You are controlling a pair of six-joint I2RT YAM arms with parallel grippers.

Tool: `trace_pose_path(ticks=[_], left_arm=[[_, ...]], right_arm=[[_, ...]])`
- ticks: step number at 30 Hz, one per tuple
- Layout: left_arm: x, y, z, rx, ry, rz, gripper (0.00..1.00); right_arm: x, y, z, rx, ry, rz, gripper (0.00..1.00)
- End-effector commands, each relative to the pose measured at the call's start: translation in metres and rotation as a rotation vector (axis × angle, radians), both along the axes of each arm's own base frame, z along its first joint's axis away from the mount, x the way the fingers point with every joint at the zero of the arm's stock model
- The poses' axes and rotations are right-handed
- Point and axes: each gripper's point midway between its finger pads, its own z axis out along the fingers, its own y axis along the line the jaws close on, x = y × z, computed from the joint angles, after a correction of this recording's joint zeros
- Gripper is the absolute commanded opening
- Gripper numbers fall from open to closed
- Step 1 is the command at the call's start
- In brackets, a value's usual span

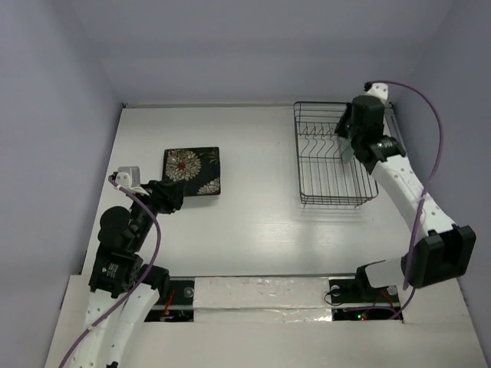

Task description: Unload the plates from the dish rack

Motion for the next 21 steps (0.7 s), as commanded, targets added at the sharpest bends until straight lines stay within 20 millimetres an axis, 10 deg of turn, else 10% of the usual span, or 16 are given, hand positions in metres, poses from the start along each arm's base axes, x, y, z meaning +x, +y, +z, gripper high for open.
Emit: trace_pose_path(ticks=[1,4,8,21], left_arm=[[-0.005,-0.006,0.013,-0.015,-0.059,-0.041,0.48],[-0.009,-0.009,0.016,-0.019,-0.072,-0.055,0.49],[-0.016,-0.014,0.02,-0.022,-0.089,-0.087,0.5],[-0.03,-0.02,0.029,-0.036,-0.135,-0.131,0.51]], right_arm=[[0.025,-0.049,-0.014,-0.037,0.057,-0.128,0.0],[0.042,-0.086,-0.016,-0.059,0.036,-0.243,0.18],[0.06,-0.107,-0.057,-0.159,0.199,-0.268,0.66],[0.081,-0.128,-0.102,-0.335,0.426,-0.314,0.46]])
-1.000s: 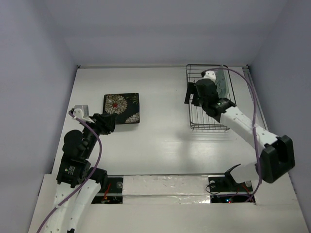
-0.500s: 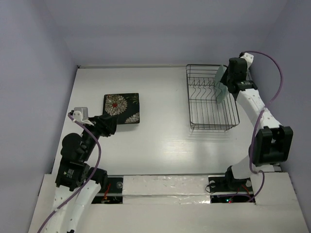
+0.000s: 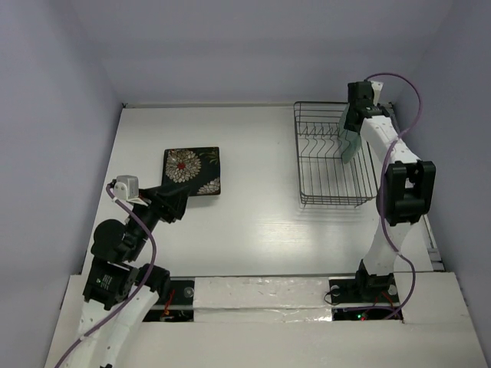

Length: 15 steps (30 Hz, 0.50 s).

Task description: Unload the plates from the dish rack

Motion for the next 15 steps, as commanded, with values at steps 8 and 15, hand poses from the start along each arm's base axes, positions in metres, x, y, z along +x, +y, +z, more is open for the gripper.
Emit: trace_pose_path(ticks=[8,15], left_arm=[[-0.007,-0.005,0.013,-0.016,-0.055,-0.035,0.51],[-0.006,-0.006,0.012,-0.014,-0.049,-0.037,0.51]], right_arm=[[-0.001,-0.009,0.032,-0.164,0.029,0.085,0.24],[-0.002,-0.001,0.042,-0.313,0.098,0.152,0.04]])
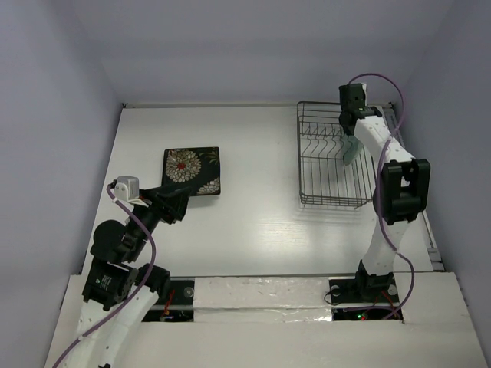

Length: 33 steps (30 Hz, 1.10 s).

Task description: Unload the plates from the dish rack

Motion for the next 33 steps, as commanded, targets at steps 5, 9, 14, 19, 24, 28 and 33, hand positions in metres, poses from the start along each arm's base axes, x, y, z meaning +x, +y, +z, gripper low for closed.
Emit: trace_pose_path(ticks=[5,9,14,19,24,28,33], left_arm=[[-0.003,-0.002,0.012,-0.013,-0.046,-0.013,0.51],[-0.003,-0.002,0.011,-0.013,-0.046,-0.013,0.51],[-0.005,-0.004,0.013,-0.013,-0.051,-0.031,0.51],[-0.004,-0.004,0.013,-0.013,-0.051,-0.028,0.51],[-0.003,-0.004,0.011,-0.011,-0.045,-0.027,0.51],[-0.002,-0.004,0.01,-0.01,-0.041,-0.022,0.51],[0.0,-0.003,0.009,-0.008,-0.035,-0.015,0.51]], right_arm=[[0.005,-0.005,0.06,-0.172,-0.097,0.009,0.0],[0.0,0.002,0.089,-0.242,-0.157,0.015,0.0],[-0.009,0.011,0.138,-0.258,-0.271,0.008,0.0],[-0.021,0.017,0.175,-0.241,-0.36,0.003,0.0],[-0.041,0.022,0.213,-0.178,-0.46,-0.023,0.0],[-0.06,0.041,0.236,-0.076,-0.534,-0.004,0.0],[-0.07,0.115,0.24,0.274,-0.649,0.177,0.0]])
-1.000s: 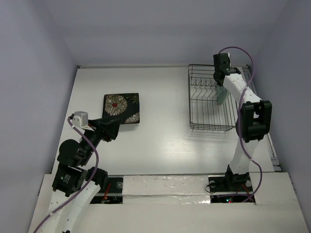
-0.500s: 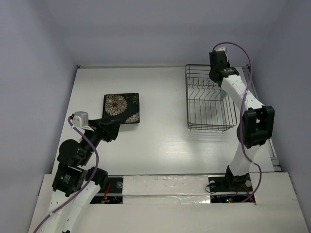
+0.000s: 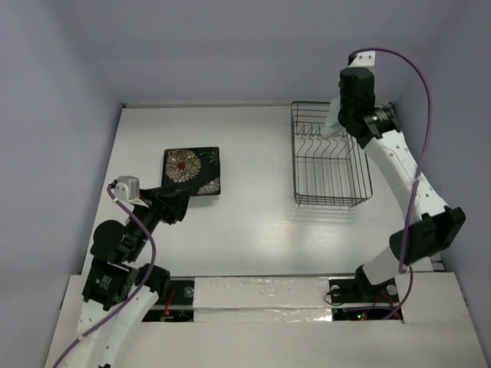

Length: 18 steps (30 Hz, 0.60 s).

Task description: Unload the plates from the dish rack

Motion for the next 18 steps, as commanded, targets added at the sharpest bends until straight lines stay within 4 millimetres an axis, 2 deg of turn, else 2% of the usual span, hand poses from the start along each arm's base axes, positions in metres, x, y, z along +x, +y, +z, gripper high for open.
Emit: trace_pose_path(ticks=[1,3,4,5,6,7,8,9,10,11,12,14,15,18], left_arm=[[0.001,-0.002,0.009,-0.011,-0.035,-0.006,0.51],[0.002,0.0,0.008,-0.008,-0.03,0.002,0.51],[0.002,0.0,0.008,-0.011,-0.032,0.005,0.51],[0.003,0.002,0.009,-0.012,-0.033,0.017,0.51],[0.003,0.003,0.008,-0.012,-0.03,0.02,0.51],[0.003,0.003,0.008,-0.011,-0.032,0.02,0.51],[0.004,0.003,0.008,-0.012,-0.028,0.023,0.51],[0.004,0.003,0.007,-0.011,-0.027,0.022,0.51],[0.006,0.005,0.007,-0.009,-0.026,0.032,0.51],[0.006,0.004,0.007,-0.009,-0.023,0.032,0.51],[0.006,0.005,0.006,-0.008,-0.022,0.034,0.51],[0.008,0.006,0.005,-0.007,-0.015,0.041,0.51],[0.009,0.006,0.005,-0.007,-0.015,0.041,0.51],[0.011,0.007,0.003,-0.003,-0.007,0.049,0.51]], right_arm=[[-0.015,0.067,0.051,0.337,-0.26,0.192,0.0],[-0.018,0.101,0.043,0.485,-0.274,0.297,0.0],[-0.018,0.118,0.05,0.558,-0.322,0.36,0.0],[-0.027,0.143,0.029,0.622,-0.278,0.448,0.0],[-0.03,0.161,0.025,0.732,-0.291,0.482,0.0],[-0.031,0.178,0.038,0.815,-0.36,0.556,0.0],[-0.037,0.202,0.033,0.88,-0.349,0.632,0.0],[-0.038,0.214,0.007,0.968,-0.31,0.625,0.0],[-0.038,0.226,0.014,1.029,-0.358,0.664,0.0],[-0.039,0.243,0.0,1.089,-0.326,0.671,0.0],[-0.037,0.25,-0.016,1.111,-0.312,0.657,0.0],[-0.033,0.267,-0.024,1.154,-0.317,0.659,0.0],[-0.033,0.284,-0.04,1.175,-0.282,0.652,0.0],[-0.031,0.3,-0.058,1.21,-0.289,0.596,0.0]])
